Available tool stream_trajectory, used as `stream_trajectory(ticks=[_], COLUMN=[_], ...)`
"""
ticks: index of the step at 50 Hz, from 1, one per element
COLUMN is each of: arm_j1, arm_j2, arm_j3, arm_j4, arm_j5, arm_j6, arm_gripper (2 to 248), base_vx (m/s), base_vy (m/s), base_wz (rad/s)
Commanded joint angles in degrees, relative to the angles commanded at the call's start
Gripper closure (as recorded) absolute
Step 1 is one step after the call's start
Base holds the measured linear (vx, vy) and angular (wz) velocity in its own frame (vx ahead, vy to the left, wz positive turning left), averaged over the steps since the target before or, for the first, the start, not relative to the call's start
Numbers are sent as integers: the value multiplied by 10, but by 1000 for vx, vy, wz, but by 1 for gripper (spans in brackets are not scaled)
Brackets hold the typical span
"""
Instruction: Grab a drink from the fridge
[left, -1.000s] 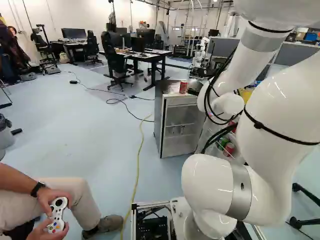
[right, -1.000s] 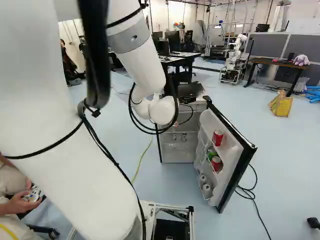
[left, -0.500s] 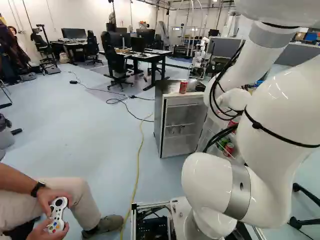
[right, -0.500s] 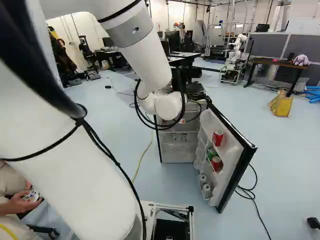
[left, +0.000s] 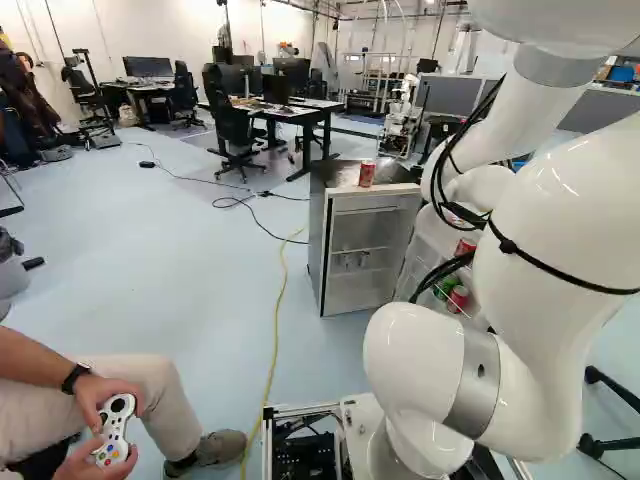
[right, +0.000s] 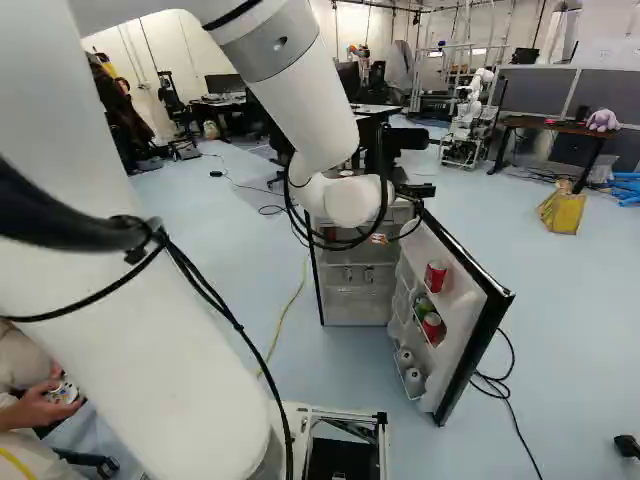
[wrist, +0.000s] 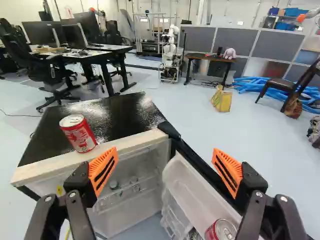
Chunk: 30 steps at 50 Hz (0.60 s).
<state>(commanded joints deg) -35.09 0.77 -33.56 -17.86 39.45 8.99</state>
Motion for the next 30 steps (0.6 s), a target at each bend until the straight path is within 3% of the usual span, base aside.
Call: stream_trajectory(ticks=[30], arm_j1=[-44], arm_j2=[-13], arm_j3=[-54], arm_j4=[31], arm_j5=[-100], arm_j6=[0], arm_gripper=[3], base_vx=[0], base_vy=[0], base_wz=[0])
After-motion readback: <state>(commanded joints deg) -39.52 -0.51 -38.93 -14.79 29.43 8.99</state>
